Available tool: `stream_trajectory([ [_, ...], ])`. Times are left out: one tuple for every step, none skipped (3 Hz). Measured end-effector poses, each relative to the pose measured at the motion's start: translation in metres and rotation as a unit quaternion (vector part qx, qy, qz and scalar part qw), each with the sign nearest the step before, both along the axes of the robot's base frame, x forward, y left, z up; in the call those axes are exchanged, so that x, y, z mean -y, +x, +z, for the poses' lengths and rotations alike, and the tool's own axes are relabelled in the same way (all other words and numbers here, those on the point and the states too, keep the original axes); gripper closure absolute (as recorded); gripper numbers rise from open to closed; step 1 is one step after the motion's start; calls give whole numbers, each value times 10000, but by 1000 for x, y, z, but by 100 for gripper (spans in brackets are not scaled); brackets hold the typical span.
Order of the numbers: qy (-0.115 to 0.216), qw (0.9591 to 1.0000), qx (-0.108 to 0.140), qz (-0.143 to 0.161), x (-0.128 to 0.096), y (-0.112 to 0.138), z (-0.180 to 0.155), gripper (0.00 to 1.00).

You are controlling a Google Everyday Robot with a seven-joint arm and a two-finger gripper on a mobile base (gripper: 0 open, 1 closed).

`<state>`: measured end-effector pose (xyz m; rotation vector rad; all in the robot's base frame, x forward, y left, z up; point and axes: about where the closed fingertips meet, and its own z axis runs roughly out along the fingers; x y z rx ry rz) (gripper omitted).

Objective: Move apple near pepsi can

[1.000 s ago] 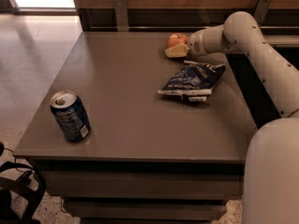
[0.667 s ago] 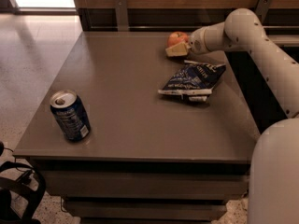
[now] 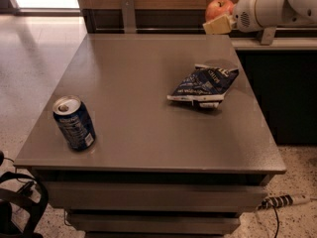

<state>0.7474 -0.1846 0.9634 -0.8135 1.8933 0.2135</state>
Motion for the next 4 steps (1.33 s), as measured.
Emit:
stream_trajectory([
  [182, 9993, -15, 314, 6, -36, 20, 100],
  [410, 9973, -107, 592, 2, -61, 18, 100],
  [625, 9949, -139, 778, -11, -98, 18, 100],
  [710, 9926, -172, 970, -38, -134, 7, 100],
])
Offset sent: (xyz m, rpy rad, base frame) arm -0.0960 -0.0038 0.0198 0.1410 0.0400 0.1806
